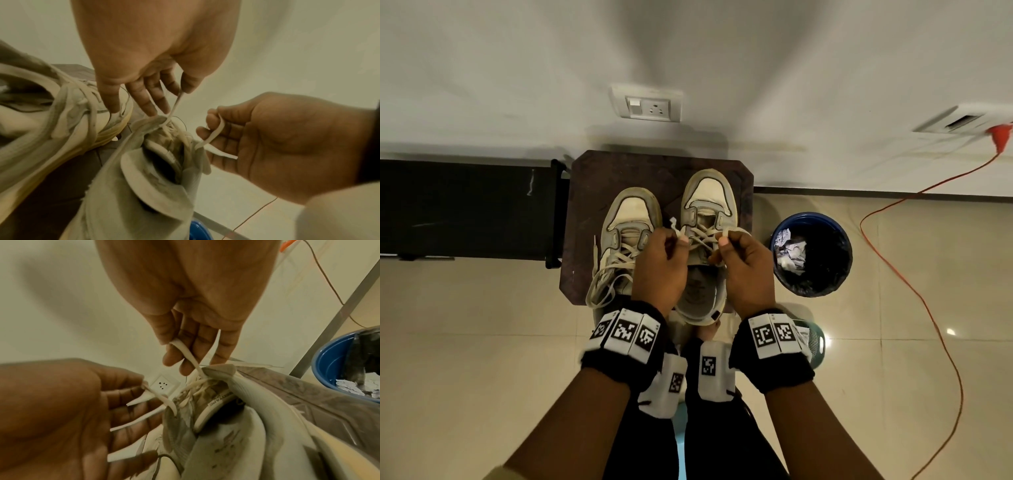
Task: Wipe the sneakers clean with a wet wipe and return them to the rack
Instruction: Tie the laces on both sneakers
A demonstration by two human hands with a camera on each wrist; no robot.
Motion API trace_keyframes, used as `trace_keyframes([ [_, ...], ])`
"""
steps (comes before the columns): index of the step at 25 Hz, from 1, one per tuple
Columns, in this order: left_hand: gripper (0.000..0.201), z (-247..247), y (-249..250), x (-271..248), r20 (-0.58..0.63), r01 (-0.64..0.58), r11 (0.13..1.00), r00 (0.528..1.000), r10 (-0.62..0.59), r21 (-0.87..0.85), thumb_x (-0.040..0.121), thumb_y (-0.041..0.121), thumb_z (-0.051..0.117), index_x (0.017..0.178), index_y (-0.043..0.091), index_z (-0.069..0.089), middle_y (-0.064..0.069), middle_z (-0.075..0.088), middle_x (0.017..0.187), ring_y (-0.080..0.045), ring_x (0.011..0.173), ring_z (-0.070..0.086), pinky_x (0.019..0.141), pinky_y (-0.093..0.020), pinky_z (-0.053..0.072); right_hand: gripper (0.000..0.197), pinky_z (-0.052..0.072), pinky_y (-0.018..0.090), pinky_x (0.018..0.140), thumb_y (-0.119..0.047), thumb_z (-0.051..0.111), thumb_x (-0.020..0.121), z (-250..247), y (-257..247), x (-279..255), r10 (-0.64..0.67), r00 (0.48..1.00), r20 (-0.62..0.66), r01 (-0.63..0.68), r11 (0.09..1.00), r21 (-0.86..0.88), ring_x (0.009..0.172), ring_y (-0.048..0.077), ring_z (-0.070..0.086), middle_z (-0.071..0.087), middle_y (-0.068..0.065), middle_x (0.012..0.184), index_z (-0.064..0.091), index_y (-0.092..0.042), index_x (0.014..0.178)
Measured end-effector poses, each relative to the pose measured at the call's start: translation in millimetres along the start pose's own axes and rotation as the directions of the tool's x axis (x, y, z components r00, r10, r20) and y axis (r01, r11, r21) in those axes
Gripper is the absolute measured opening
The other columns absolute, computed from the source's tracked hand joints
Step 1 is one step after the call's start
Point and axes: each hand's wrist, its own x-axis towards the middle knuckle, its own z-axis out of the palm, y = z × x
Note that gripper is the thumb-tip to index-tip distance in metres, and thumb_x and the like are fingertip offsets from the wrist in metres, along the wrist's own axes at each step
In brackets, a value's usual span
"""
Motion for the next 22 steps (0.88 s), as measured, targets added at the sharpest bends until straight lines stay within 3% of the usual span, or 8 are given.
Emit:
trace_keyframes([
  [2, 0.009, -3, 6, -3, 0.007, -0.054, 0.992, 0.998, 0.055, -0.117, 0.096, 0.028, 0.053, 0.096, 0.022, 0.060, 0.009, 0.065, 0.085, -0.005, 0.081, 0.061, 0.073, -0.023, 0.047, 0.015, 0.054, 0.034, 0.074, -0.015, 0.057, 0.089, 2, 4, 5, 0.018, 0.998, 0.061, -0.015, 0.998, -0.056, 0.074, 0.014, 0.065, 0.070, 0.004, 0.081, 0.070, -0.010, 0.097],
  [4, 0.006, -5, 15, -4, 0.069, -0.069, 0.967, 0.994, 0.088, -0.247, 0.095, 0.021, 0.055, 0.094, 0.025, 0.059, 0.006, 0.069, 0.086, -0.007, 0.084, 0.066, 0.080, -0.026, 0.052, 0.023, 0.056, 0.039, 0.077, -0.022, 0.057, 0.081, 3, 2, 9, 0.011, 0.984, 0.180, 0.009, 0.994, -0.113, 0.082, 0.015, 0.067, 0.072, 0.000, 0.086, 0.071, -0.016, 0.098],
  [7, 0.015, -9, 29, -2, 0.211, -0.132, 0.955, 0.958, 0.192, -0.267, 0.094, 0.011, 0.055, 0.096, 0.026, 0.055, 0.001, 0.070, 0.081, -0.010, 0.084, 0.068, 0.084, -0.030, 0.053, 0.011, 0.048, 0.027, 0.065, -0.011, 0.056, 0.083, 2, -9, 9, -0.068, 0.938, 0.341, 0.139, 0.972, -0.189, 0.069, 0.013, 0.061, 0.066, -0.002, 0.073, 0.067, -0.014, 0.083],
  [9, 0.020, -12, 38, 1, 0.284, -0.233, 0.954, 0.917, 0.280, -0.190, 0.093, 0.008, 0.056, 0.098, 0.028, 0.057, 0.003, 0.071, 0.088, -0.006, 0.087, 0.068, 0.084, -0.029, 0.054, 0.011, 0.043, 0.023, 0.062, -0.010, 0.055, 0.086, -1, -13, 12, -0.118, 0.936, 0.333, 0.205, 0.949, -0.239, 0.066, 0.014, 0.059, 0.065, -0.001, 0.071, 0.065, -0.011, 0.081],
  [14, 0.019, -20, 40, 9, 0.286, -0.401, 0.908, 0.862, 0.419, -0.124, 0.092, 0.020, 0.057, 0.109, 0.027, 0.054, 0.010, 0.063, 0.102, -0.007, 0.103, 0.061, 0.091, -0.035, 0.052, 0.018, 0.050, 0.021, 0.061, -0.012, 0.055, 0.091, -8, -23, 19, -0.088, 0.909, 0.407, 0.196, 0.953, -0.231, 0.070, 0.014, 0.064, 0.069, 0.005, 0.075, 0.071, -0.007, 0.083],
  [16, 0.026, -21, 35, 18, 0.349, -0.317, 0.931, 0.865, 0.361, -0.179, 0.095, 0.032, 0.046, 0.121, 0.030, 0.047, 0.011, 0.060, 0.108, -0.005, 0.104, 0.060, 0.091, -0.031, 0.051, 0.024, 0.050, 0.028, 0.063, -0.023, 0.055, 0.089, -8, -28, 20, -0.072, 0.884, 0.462, 0.187, 0.960, -0.209, 0.071, 0.020, 0.064, 0.069, 0.009, 0.075, 0.071, -0.007, 0.080],
  [19, 0.030, -23, 20, 29, 0.459, -0.296, 0.954, 0.844, 0.278, -0.033, 0.101, 0.032, 0.038, 0.130, 0.034, 0.045, 0.012, 0.063, 0.109, 0.000, 0.102, 0.060, 0.092, -0.028, 0.050, 0.034, 0.047, 0.031, 0.057, -0.032, 0.055, 0.093, -8, -23, 25, -0.099, 0.925, 0.366, 0.183, 0.962, -0.204, 0.061, 0.020, 0.060, 0.065, 0.007, 0.064, 0.066, -0.013, 0.067],
  [22, 0.030, -27, 6, 35, 0.442, -0.362, 0.922, 0.855, 0.270, 0.136, 0.098, 0.022, 0.048, 0.126, 0.030, 0.055, 0.010, 0.068, 0.104, -0.004, 0.098, 0.063, 0.089, -0.034, 0.052, 0.023, 0.047, 0.020, 0.059, -0.021, 0.057, 0.095, -11, -13, 29, -0.132, 0.961, 0.242, 0.169, 0.976, -0.140, 0.062, 0.012, 0.062, 0.069, 0.005, 0.068, 0.073, -0.009, 0.084],
])
